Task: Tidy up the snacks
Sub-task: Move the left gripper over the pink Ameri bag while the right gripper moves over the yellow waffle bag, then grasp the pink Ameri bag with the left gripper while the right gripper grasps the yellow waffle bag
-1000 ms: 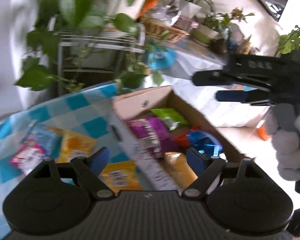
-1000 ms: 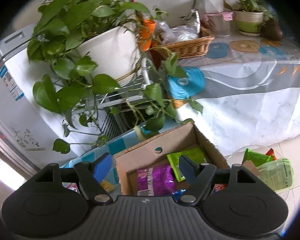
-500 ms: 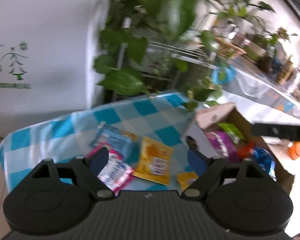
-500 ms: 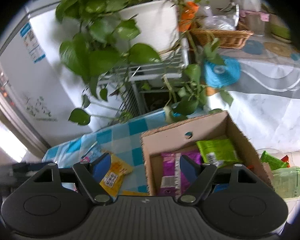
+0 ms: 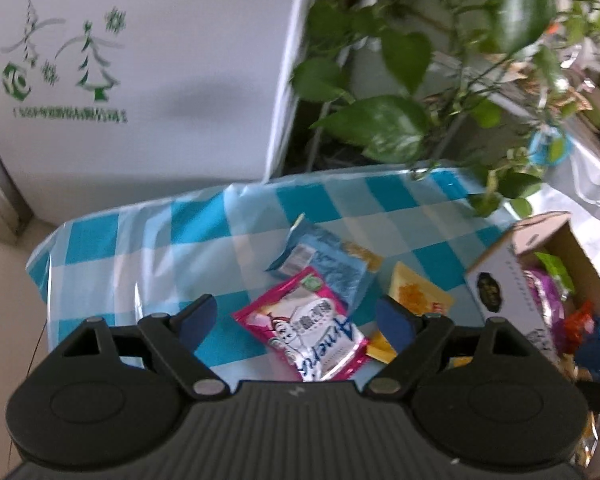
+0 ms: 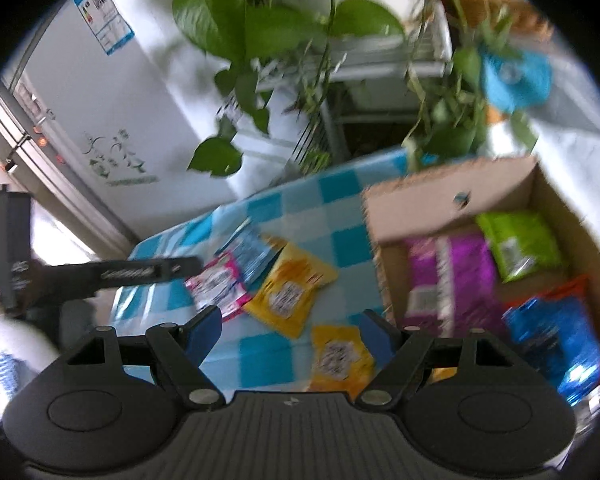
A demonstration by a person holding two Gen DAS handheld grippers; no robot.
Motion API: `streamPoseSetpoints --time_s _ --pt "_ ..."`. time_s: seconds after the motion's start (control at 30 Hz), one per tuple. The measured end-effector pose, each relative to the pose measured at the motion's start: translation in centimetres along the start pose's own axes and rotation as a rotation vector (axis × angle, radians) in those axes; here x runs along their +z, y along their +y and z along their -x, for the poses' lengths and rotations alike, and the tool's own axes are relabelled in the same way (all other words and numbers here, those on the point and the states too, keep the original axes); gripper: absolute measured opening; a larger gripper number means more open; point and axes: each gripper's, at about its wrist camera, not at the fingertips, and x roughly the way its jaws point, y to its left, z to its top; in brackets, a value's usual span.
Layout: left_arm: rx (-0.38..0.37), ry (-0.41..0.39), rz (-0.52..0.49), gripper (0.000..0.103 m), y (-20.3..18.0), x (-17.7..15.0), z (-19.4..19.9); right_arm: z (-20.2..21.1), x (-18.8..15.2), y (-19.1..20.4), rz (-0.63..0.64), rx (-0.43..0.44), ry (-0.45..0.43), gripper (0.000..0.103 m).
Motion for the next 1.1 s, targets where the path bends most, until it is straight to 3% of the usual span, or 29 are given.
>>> streamPoseSetpoints --time_s 0.2,0.43,0.8,0.93,1.1 --pt "0.021 0.043 0.019 0.088 -0.1 0.2 -2.7 -1.8 -0.8 0.5 -0.067 0.008 0.071 0.081" --pt "0.032 0.06 0.019 0.088 -0.5 0.3 -4.7 -4.0 -2.4 2.6 0.01 -0.141 0.092 0.081" --pt "0.061 0.089 -0.029 0.09 -1.2 -0.3 -6.8 -7.2 -3.6 3.4 -0.047 -0.299 0.118 0.081" --pt "0.095 0.088 -0.075 0.094 -1.5 -0.6 -7.1 -8.3 -3.7 3.4 -0.058 -0.304 0.128 0.086" --pt "0.134 0.104 -0.076 0.096 -0.5 -0.6 -6.9 -8.7 -3.6 3.8 -0.049 -0.251 0.119 0.089"
